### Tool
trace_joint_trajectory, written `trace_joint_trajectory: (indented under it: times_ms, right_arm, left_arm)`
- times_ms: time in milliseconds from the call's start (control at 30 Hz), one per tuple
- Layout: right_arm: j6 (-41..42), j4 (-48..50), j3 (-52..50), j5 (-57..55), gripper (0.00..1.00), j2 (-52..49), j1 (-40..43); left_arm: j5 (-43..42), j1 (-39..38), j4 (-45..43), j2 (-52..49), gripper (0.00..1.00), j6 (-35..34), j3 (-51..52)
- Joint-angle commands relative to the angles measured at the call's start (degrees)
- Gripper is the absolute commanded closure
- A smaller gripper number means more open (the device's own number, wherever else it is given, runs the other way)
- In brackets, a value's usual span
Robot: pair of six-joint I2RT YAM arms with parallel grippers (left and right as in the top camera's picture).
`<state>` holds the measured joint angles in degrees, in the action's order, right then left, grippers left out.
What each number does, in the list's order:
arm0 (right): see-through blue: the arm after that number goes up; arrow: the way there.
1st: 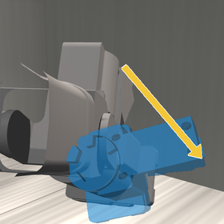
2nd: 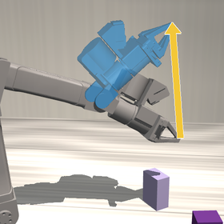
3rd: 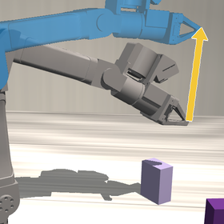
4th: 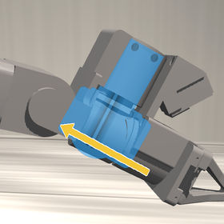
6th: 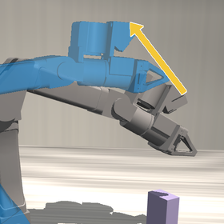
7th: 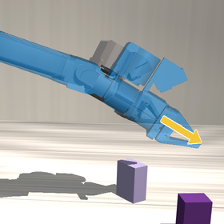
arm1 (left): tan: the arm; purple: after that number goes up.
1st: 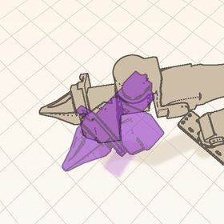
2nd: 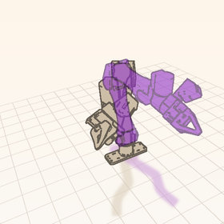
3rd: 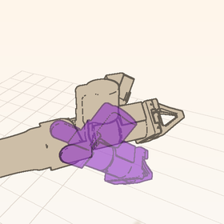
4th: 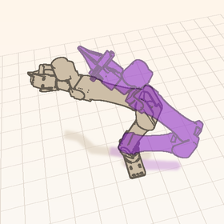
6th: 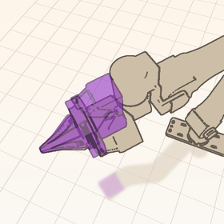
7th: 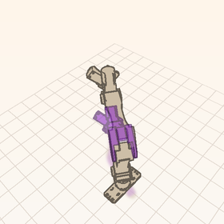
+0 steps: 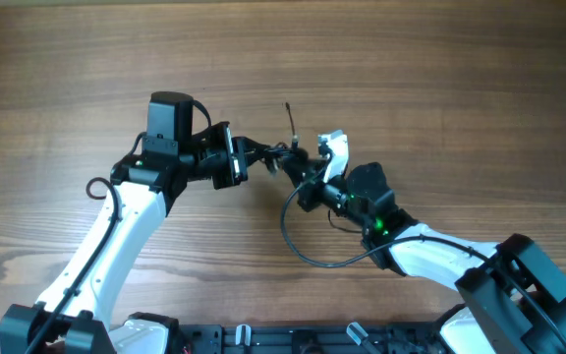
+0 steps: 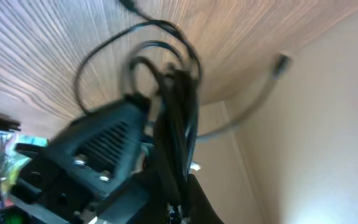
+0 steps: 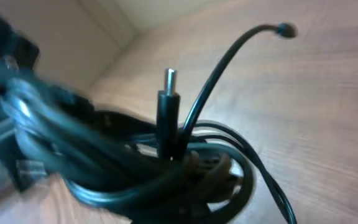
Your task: Untangle cables
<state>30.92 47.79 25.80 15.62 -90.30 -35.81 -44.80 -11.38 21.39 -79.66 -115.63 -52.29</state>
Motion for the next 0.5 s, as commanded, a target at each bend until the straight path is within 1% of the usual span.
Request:
trace_joint_trajectory:
  times_ms: [0,33,67,100,167,200,233,333,400,467]
  right_arm:
    - [1.25,-4.22,0.33,13.27,0.96,0.52,-0.39]
    - [4.33,-6.29,0.33,16.68,0.95,0.52,-0.39]
    - [5.88,-7.65,0.33,17.64,0.95,0.52,-0.39]
    - [8.98,-9.9,0.33,17.97,0.95,0.52,-0.39]
    - [12.17,-11.93,0.33,17.94,0.95,0.52,-0.39]
    - [13.16,-11.91,0.33,17.92,0.95,0.52,-0.39]
    - [13.18,-11.91,0.33,17.66,0.95,0.52,-0.33]
    - [13.16,-12.11,0.33,13.75,0.94,0.52,-0.33]
    - [13.81,-14.03,0.33,7.82,0.83,0.52,-0.13]
    - [16.02,-14.93,0.33,6.45,0.8,0.52,0.76]
  left_arm:
    - [-0.68,4.17,-2.25,-0.02,0.96,-0.5,-0.44]
    - [-0.68,5.97,-4.31,-0.02,0.96,-0.42,-0.44]
    - [-0.68,7.06,-6.12,-0.02,0.96,-0.28,-0.44]
    - [-0.68,8.15,-8.17,-0.02,0.96,-0.09,-0.44]
    - [-0.61,10.25,-11.04,-0.02,0.96,1.25,-0.44]
    - [-0.5,11.06,-11.67,-0.02,0.96,3.08,-0.44]
    - [-0.52,11.85,-11.69,-0.02,0.96,6.99,-0.44]
    - [-0.66,12.02,-11.56,-0.02,0.96,15.74,-0.44]
    - [-0.74,12.5,-11.89,-0.02,0.96,18.6,-0.44]
    - [-1.42,13.18,-12.39,-0.02,0.96,20.98,-0.44]
